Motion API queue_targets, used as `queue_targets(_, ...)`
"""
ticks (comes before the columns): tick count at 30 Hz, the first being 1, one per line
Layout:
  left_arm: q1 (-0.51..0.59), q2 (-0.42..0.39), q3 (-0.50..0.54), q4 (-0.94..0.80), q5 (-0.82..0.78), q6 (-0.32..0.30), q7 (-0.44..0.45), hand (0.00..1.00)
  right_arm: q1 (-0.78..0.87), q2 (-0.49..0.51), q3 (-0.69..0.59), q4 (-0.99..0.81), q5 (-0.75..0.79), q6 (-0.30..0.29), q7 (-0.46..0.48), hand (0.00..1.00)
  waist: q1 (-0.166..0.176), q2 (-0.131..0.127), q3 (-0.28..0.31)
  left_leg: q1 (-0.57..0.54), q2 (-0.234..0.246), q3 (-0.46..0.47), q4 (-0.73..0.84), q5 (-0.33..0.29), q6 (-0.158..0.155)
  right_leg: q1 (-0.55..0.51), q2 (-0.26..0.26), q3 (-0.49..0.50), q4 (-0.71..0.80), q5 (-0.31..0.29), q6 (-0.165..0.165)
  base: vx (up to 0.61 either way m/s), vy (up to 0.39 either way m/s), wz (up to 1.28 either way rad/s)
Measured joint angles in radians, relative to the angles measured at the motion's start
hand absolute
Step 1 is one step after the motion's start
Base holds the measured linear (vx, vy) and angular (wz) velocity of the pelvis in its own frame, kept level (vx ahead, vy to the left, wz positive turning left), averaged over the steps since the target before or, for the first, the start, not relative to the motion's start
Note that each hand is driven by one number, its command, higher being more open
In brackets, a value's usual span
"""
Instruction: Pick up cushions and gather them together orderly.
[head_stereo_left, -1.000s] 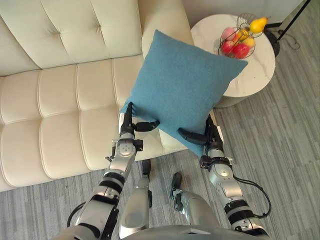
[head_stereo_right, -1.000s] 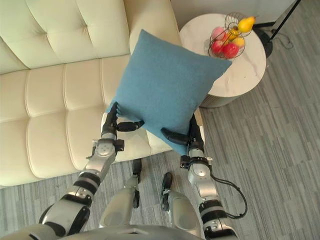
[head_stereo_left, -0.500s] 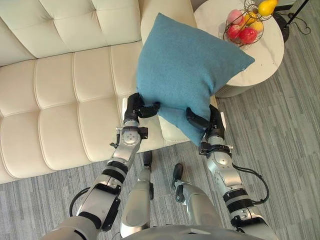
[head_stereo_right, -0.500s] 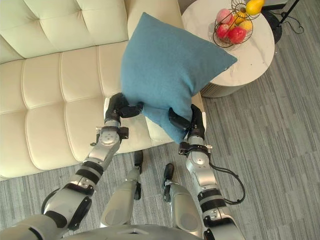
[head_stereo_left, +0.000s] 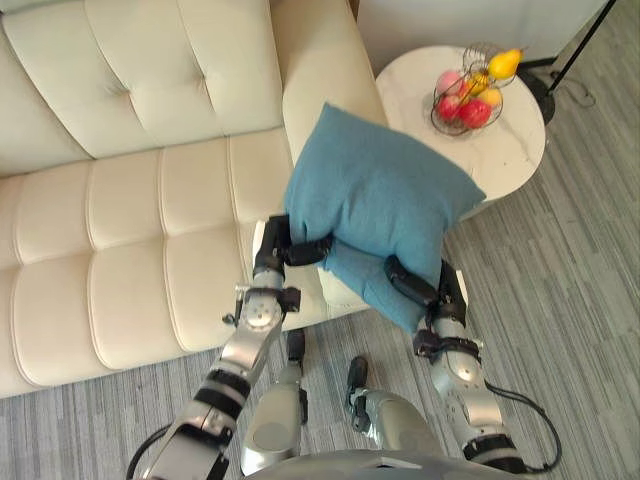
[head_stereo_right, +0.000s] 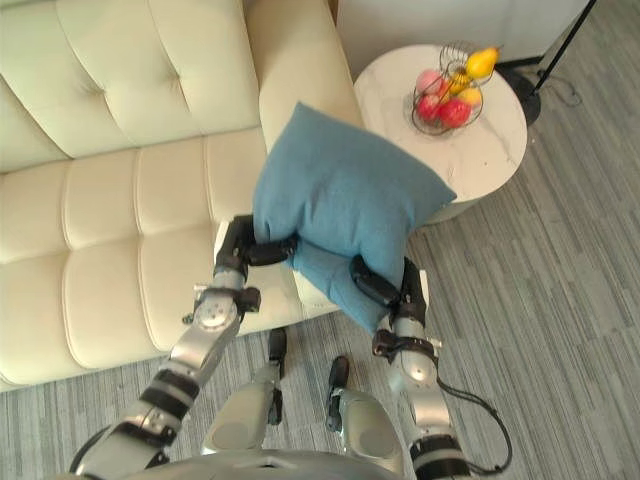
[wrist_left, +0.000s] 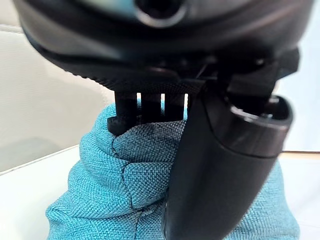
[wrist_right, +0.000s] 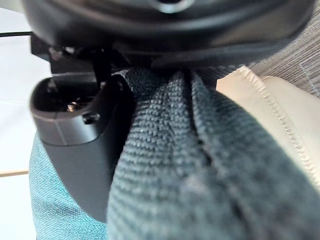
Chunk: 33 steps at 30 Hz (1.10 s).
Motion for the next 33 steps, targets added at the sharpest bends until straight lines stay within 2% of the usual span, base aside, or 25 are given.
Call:
queue_targets(2, 0.063, -0.023, -0.013, -0.004, -0.01, 0.0, -0.022, 0.0, 0.063, 0.006, -0.022, -0.008, -0.019, 0.004, 0.013, 0.0, 0.001, 0.011, -0.041, 0.016, -0.014, -0.037, 0.0, 0.0, 0.0, 0.003, -0.011, 0.009, 0.06, -0.038, 0.001, -0.01, -0.01, 0.45)
queue_targets(4, 0.11, -0.032, -0.02, -0.031, -0.011, 0.0, -0.028, 0.0, 0.096, 0.006, -0.023, -0.02, -0.026, 0.01, 0.013, 0.0, 0.001, 0.021, -0.058, 0.028, -0.016, -0.065, -0.005, 0.0, 0.001, 0.022, -0.006, -0.003, 0.072, -0.051, 0.001, -0.05, -0.039, 0.46)
queue_targets(6, 0.193, -0.057, -0.02, -0.111, -0.011, 0.0, -0.033, 0.0, 0.155, 0.009, -0.023, -0.077, -0.039, 0.027, 0.011, 0.0, 0.001, 0.04, -0.072, 0.039, -0.019, -0.113, -0.006, -0.008, -0.002, 0.058, -0.006, -0.046, 0.078, -0.068, 0.001, -0.09, -0.061, 0.6)
queue_targets(9, 0.242, -0.079, -0.02, -0.176, -0.011, 0.001, -0.033, 0.0, 0.189, 0.011, -0.022, -0.136, -0.047, 0.042, -0.003, 0.0, 0.004, 0.061, -0.093, 0.025, -0.022, -0.146, 0.002, -0.008, -0.002, 0.074, -0.007, -0.11, 0.084, -0.087, 0.002, -0.08, -0.056, 0.77)
queue_targets(10, 0.245, -0.094, -0.02, -0.208, -0.012, 0.001, -0.033, 0.0, 0.2, 0.012, -0.023, -0.186, -0.061, 0.043, -0.026, 0.0, 0.004, 0.077, -0.105, -0.014, -0.019, -0.143, 0.031, -0.01, 0.0, 0.073, -0.01, -0.173, 0.089, -0.088, -0.006, -0.08, -0.063, 1.4)
queue_targets(11, 0.245, -0.106, -0.02, -0.235, -0.013, 0.001, -0.032, 0.0, 0.2, 0.013, -0.024, -0.221, -0.066, 0.044, -0.046, 0.0, 0.0, 0.085, -0.116, -0.047, -0.006, -0.086, 0.052, -0.047, 0.036, 0.074, -0.023, -0.238, 0.087, -0.085, -0.013, -0.08, -0.058, 1.45)
queue_targets(12, 0.244, -0.111, -0.02, -0.245, -0.014, 0.0, -0.032, 0.0, 0.199, 0.015, -0.024, -0.236, -0.072, 0.044, -0.057, 0.0, -0.001, 0.081, -0.12, -0.064, 0.0, -0.045, 0.074, -0.075, 0.054, 0.075, -0.036, -0.261, 0.079, -0.082, -0.018, -0.04, -0.02, 1.32)
queue_targets(13, 0.24, -0.122, -0.019, -0.264, -0.02, -0.001, -0.03, 0.0, 0.187, 0.017, -0.027, -0.264, -0.084, 0.044, -0.075, 0.0, 0.007, 0.075, -0.122, -0.108, 0.035, 0.099, 0.203, -0.131, 0.065, 0.076, -0.06, -0.298, 0.086, -0.086, -0.031, -0.01, 0.012, 0.83)
queue_targets(14, 0.24, -0.123, -0.019, -0.266, -0.03, -0.005, -0.03, 0.0, 0.181, 0.017, -0.027, -0.272, -0.096, 0.044, -0.081, 0.0, 0.011, 0.078, -0.125, -0.119, 0.049, 0.142, 0.259, -0.147, 0.075, 0.081, -0.063, -0.309, 0.09, -0.089, -0.035, 0.0, 0.013, 0.79)
queue_targets(15, 0.243, -0.125, -0.019, -0.266, -0.046, -0.009, -0.028, 0.0, 0.171, 0.014, -0.027, -0.288, -0.115, 0.044, -0.09, 0.0, 0.022, 0.098, -0.139, -0.119, 0.089, 0.204, 0.358, -0.122, 0.105, 0.09, -0.056, -0.32, 0.122, -0.096, -0.041, 0.02, 0.023, 0.58)
queue_targets(16, 0.244, -0.128, -0.019, -0.266, -0.051, -0.011, -0.027, 0.0, 0.162, 0.009, -0.03, -0.291, -0.119, 0.044, -0.093, 0.0, 0.019, 0.11, -0.149, -0.118, 0.081, 0.205, 0.353, -0.106, 0.09, 0.078, -0.053, -0.306, 0.161, -0.098, -0.042, -0.06, 0.058, 1.13)
queue_targets(17, 0.252, -0.121, -0.021, -0.269, -0.07, -0.03, -0.028, 0.0, 0.132, 0.02, -0.045, -0.263, -0.126, 0.041, -0.093, 0.0, -0.017, 0.075, -0.182, -0.101, 0.038, 0.152, 0.224, -0.036, 0.094, 0.029, -0.077, -0.195, 0.142, -0.096, -0.063, -0.07, 0.052, 1.08)
queue_targets(18, 0.252, -0.113, -0.022, -0.27, -0.071, -0.036, -0.029, 0.0, 0.125, 0.028, -0.05, -0.256, -0.134, 0.039, -0.09, 0.0, -0.024, 0.058, -0.194, -0.1, 0.024, 0.15, 0.218, -0.059, 0.12, 0.032, -0.085, -0.176, 0.114, -0.107, -0.031, -0.04, 0.044, 1.26)
queue_targets(19, 0.245, -0.114, -0.026, -0.254, -0.079, -0.046, -0.03, 0.0, 0.084, 0.034, -0.061, -0.216, -0.145, 0.033, -0.09, 0.0, -0.023, 0.064, -0.209, -0.101, 0.064, 0.206, 0.318, -0.157, 0.112, 0.041, -0.088, -0.227, 0.092, -0.082, -0.025, 0.04, 0.021, 0.8)
queue_targets(20, 0.243, -0.115, -0.031, -0.243, -0.079, -0.05, -0.03, 0.0, 0.063, 0.029, -0.064, -0.191, -0.149, 0.032, -0.094, 0.0, -0.025, 0.057, -0.207, -0.076, 0.084, 0.242, 0.336, -0.19, 0.066, 0.047, -0.091, -0.247, 0.073, -0.069, -0.027, 0.04, 0.044, 0.8)
queue_targets(22, 0.237, -0.107, -0.049, -0.216, -0.087, -0.059, -0.03, 0.0, 0.036, 0.025, -0.083, -0.145, -0.157, 0.03, -0.093, 0.0, -0.027, 0.067, -0.213, -0.007, 0.099, 0.257, 0.253, -0.201, 0.009, 0.06, -0.09, -0.279, 0.043, -0.05, -0.018, 0.0, 0.127, 0.6)
queue_targets(23, 0.226, -0.091, -0.071, -0.186, -0.09, -0.059, -0.03, 0.0, 0.012, 0.026, -0.095, -0.09, -0.157, 0.031, -0.094, 0.0, -0.028, 0.063, -0.211, 0.034, 0.078, 0.25, 0.147, -0.145, -0.017, 0.071, -0.098, -0.297, 0.019, -0.028, -0.012, -0.01, 0.204, 0.62)
queue_targets(24, 0.227, -0.066, -0.087, -0.162, -0.091, -0.058, -0.03, 0.0, -0.001, 0.028, -0.099, -0.034, -0.157, 0.033, -0.092, 0.0, -0.026, 0.059, -0.208, 0.059, 0.052, 0.236, 0.089, -0.114, 0.001, 0.086, -0.109, -0.309, -0.001, -0.014, 0.006, -0.01, 0.179, 0.52)
queue_targets(26, 0.23, -0.049, -0.104, -0.128, -0.112, -0.052, -0.03, 0.0, 0.006, 0.029, -0.099, 0.019, -0.157, 0.044, -0.085, 0.0, -0.027, 0.057, -0.208, 0.07, 0.025, 0.222, 0.082, -0.115, 0.01, 0.097, -0.137, -0.316, 0.012, -0.011, 0.012, 0.01, 0.187, 0.35)
queue_targets(28, 0.234, -0.046, -0.11, -0.106, -0.125, -0.031, -0.03, 0.0, 0.015, 0.031, -0.1, 0.064, -0.158, 0.069, -0.08, 0.0, -0.03, 0.057, -0.203, 0.088, -0.006, 0.211, 0.08, -0.129, 0.032, 0.082, -0.187, -0.307, 0.101, -0.014, 0.017, 0.03, 0.215, 0.27)
queue_targets(29, 0.234, -0.044, -0.112, -0.092, -0.125, -0.027, -0.03, 0.0, 0.018, 0.031, -0.1, 0.084, -0.158, 0.081, -0.076, 0.0, -0.03, 0.056, -0.198, 0.107, -0.019, 0.21, 0.076, -0.138, 0.047, 0.056, -0.222, -0.292, 0.193, -0.015, 0.017, 0.04, 0.254, 0.09)
queue_targets(30, 0.237, -0.031, -0.112, -0.087, -0.124, -0.019, -0.03, 0.0, 0.02, 0.039, -0.098, 0.104, -0.159, 0.089, -0.073, 0.0, -0.031, 0.043, -0.188, 0.131, -0.04, 0.21, 0.075, -0.152, 0.064, 0.023, -0.264, -0.267, 0.305, -0.01, 0.009, 0.05, 0.302, 0.06)
queue_targets(31, 0.241, -0.022, -0.112, -0.087, -0.124, -0.016, -0.03, 0.0, 0.022, 0.043, -0.095, 0.109, -0.159, 0.092, -0.072, 0.0, -0.032, 0.034, -0.183, 0.141, -0.052, 0.207, 0.076, -0.161, 0.075, -0.002, -0.282, -0.244, 0.364, 0.004, -0.013, 0.04, 0.239, 0.03)
queue_targets(32, 0.244, -0.02, -0.111, -0.087, -0.124, -0.014, -0.03, 0.0, 0.023, 0.043, -0.091, 0.11, -0.159, 0.093, -0.071, 0.0, -0.033, 0.033, -0.179, 0.147, -0.056, 0.204, 0.076, -0.168, 0.085, -0.02, -0.285, -0.218, 0.401, 0.02, -0.039, 0.06, 0.214, 0.08)
queue_targets(33, 0.253, -0.02, -0.105, -0.088, -0.124, -0.014, -0.031, 0.0, 0.025, 0.042, -0.088, 0.111, -0.159, 0.093, -0.068, 0.0, -0.042, 0.037, -0.174, 0.155, -0.054, 0.19, 0.076, -0.178, 0.099, -0.049, -0.261, -0.152, 0.43, 0.006, -0.036, 0.05, 0.132, 0.22)
